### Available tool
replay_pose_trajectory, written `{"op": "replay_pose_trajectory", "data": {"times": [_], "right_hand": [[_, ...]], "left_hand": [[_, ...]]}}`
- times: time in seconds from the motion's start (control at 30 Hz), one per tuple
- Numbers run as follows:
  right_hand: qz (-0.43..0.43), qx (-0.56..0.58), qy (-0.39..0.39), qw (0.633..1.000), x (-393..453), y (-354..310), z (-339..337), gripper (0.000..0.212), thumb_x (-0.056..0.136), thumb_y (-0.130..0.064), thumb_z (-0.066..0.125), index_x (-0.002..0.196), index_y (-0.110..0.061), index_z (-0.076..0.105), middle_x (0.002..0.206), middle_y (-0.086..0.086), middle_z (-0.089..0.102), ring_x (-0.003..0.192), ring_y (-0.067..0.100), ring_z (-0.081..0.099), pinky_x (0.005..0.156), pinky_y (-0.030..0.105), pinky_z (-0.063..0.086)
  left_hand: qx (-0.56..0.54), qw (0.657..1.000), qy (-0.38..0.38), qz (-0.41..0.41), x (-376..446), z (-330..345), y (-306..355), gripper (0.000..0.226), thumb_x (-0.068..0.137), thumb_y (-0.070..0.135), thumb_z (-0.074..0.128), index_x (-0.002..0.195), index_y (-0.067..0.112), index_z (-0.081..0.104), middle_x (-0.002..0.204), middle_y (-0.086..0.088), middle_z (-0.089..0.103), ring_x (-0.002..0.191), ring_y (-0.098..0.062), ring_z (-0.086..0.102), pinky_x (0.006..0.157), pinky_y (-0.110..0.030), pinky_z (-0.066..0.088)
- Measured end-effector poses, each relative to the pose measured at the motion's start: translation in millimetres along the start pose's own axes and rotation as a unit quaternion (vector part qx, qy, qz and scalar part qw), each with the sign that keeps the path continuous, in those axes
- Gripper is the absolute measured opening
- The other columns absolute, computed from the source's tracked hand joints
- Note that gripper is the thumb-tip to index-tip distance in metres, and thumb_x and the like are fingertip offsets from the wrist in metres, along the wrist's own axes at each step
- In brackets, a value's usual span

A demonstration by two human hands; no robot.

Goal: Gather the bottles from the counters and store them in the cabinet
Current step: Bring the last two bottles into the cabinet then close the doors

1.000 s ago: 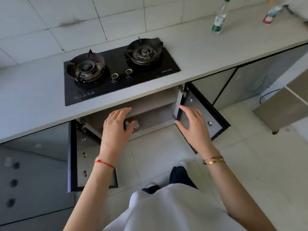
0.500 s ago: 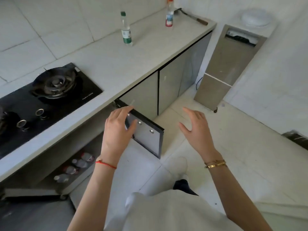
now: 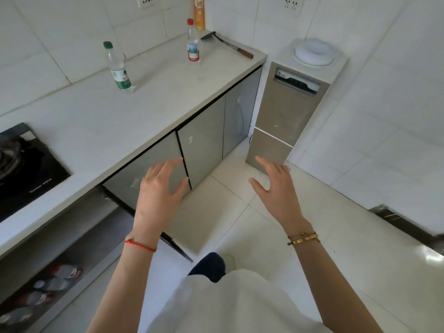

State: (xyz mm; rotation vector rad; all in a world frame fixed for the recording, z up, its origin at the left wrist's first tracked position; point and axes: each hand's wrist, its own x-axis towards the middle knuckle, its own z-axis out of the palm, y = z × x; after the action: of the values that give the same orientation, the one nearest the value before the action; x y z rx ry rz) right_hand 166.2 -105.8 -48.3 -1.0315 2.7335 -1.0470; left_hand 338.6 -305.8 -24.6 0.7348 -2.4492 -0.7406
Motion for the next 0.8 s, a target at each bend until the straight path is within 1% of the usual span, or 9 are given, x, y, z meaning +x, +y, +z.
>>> {"op": "replay_pose_trajectory", "data": {"times": [0.1, 0.2, 0.27, 0.33, 0.47, 0.53, 0.6, 0.7, 0.8], "right_hand": [[0.0, 0.005, -0.013, 1.0, 39.6, 16.5, 4.8, 0.051, 0.093, -0.029, 0.062, 0.141, -0.021, 0.045, 0.131, -0.004, 0.055, 0.128, 0.012, 0.038, 0.101, 0.024, 0.034], [-0.011, 0.011, -0.019, 1.0, 85.1, 31.4, 13.5, 0.051, 0.093, -0.028, 0.062, 0.14, -0.022, 0.045, 0.131, -0.004, 0.055, 0.129, 0.013, 0.04, 0.102, 0.03, 0.039], [-0.022, 0.014, -0.02, 0.999, 122.3, 38.9, 20.9, 0.051, 0.093, -0.027, 0.062, 0.141, -0.022, 0.045, 0.131, -0.003, 0.055, 0.129, 0.014, 0.04, 0.104, 0.031, 0.039], [-0.03, 0.014, -0.026, 0.999, 165.6, 44.0, 28.9, 0.051, 0.093, -0.028, 0.062, 0.141, -0.022, 0.045, 0.133, -0.002, 0.054, 0.13, 0.015, 0.039, 0.106, 0.032, 0.037], [-0.058, 0.023, -0.047, 0.997, 263.8, 42.0, 45.4, 0.053, 0.092, -0.029, 0.063, 0.141, -0.02, 0.045, 0.134, 0.0, 0.054, 0.13, 0.015, 0.039, 0.107, 0.033, 0.038], [-0.078, 0.025, -0.049, 0.995, 312.2, 37.8, 53.9, 0.053, 0.091, -0.03, 0.064, 0.14, -0.018, 0.046, 0.132, 0.002, 0.056, 0.129, 0.018, 0.041, 0.107, 0.037, 0.04], [-0.098, 0.026, -0.051, 0.994, 356.1, 33.7, 63.2, 0.053, 0.091, -0.031, 0.064, 0.14, -0.018, 0.046, 0.13, 0.002, 0.057, 0.127, 0.02, 0.042, 0.106, 0.038, 0.041], [-0.122, 0.023, -0.065, 0.99, 411.9, 28.0, 76.5, 0.053, 0.092, -0.033, 0.062, 0.141, -0.019, 0.045, 0.132, 0.002, 0.055, 0.129, 0.02, 0.042, 0.106, 0.036, 0.041], [-0.145, 0.033, -0.073, 0.986, 455.1, 22.0, 89.6, 0.053, 0.092, -0.032, 0.062, 0.141, -0.019, 0.045, 0.134, 0.001, 0.055, 0.129, 0.019, 0.043, 0.107, 0.034, 0.041]], "left_hand": [[0.006, 1.0, 0.006, -0.012, 31.8, 15.8, -2.7, 0.04, 0.088, 0.019, 0.066, 0.127, 0.019, 0.056, 0.117, -0.004, 0.062, 0.115, -0.025, 0.056, 0.094, -0.049, 0.051], [0.017, 1.0, 0.016, -0.018, 69.7, 33.6, -10.7, 0.041, 0.088, 0.018, 0.067, 0.127, 0.017, 0.056, 0.118, -0.005, 0.063, 0.114, -0.026, 0.056, 0.093, -0.048, 0.052], [0.015, 0.999, 0.02, -0.021, 101.6, 45.2, -17.2, 0.041, 0.087, 0.018, 0.067, 0.127, 0.017, 0.056, 0.12, -0.004, 0.063, 0.117, -0.024, 0.055, 0.095, -0.047, 0.051], [0.014, 0.999, 0.031, -0.027, 138.0, 55.0, -24.1, 0.042, 0.087, 0.016, 0.067, 0.128, 0.016, 0.056, 0.123, -0.003, 0.063, 0.12, -0.022, 0.052, 0.099, -0.041, 0.049], [0.018, 0.997, 0.059, -0.051, 217.4, 66.5, -37.8, 0.041, 0.087, 0.011, 0.066, 0.127, 0.011, 0.058, 0.123, -0.004, 0.063, 0.121, -0.023, 0.052, 0.101, -0.03, 0.042], [0.02, 0.995, 0.071, -0.064, 256.2, 71.0, -45.3, 0.041, 0.087, 0.012, 0.066, 0.127, 0.012, 0.059, 0.124, -0.003, 0.063, 0.121, -0.022, 0.052, 0.1, -0.026, 0.038], [0.025, 0.994, 0.083, -0.072, 290.5, 74.7, -52.1, 0.041, 0.087, 0.012, 0.067, 0.127, 0.013, 0.059, 0.123, -0.002, 0.063, 0.12, -0.022, 0.052, 0.099, -0.025, 0.037], [0.042, 0.991, 0.097, -0.083, 334.8, 76.4, -59.4, 0.041, 0.087, 0.014, 0.067, 0.127, 0.015, 0.059, 0.123, -0.001, 0.064, 0.12, -0.021, 0.052, 0.099, -0.029, 0.041], [0.056, 0.988, 0.108, -0.096, 367.8, 76.0, -66.4, 0.041, 0.087, 0.014, 0.067, 0.127, 0.015, 0.059, 0.122, -0.001, 0.064, 0.119, -0.02, 0.052, 0.099, -0.023, 0.037]]}}
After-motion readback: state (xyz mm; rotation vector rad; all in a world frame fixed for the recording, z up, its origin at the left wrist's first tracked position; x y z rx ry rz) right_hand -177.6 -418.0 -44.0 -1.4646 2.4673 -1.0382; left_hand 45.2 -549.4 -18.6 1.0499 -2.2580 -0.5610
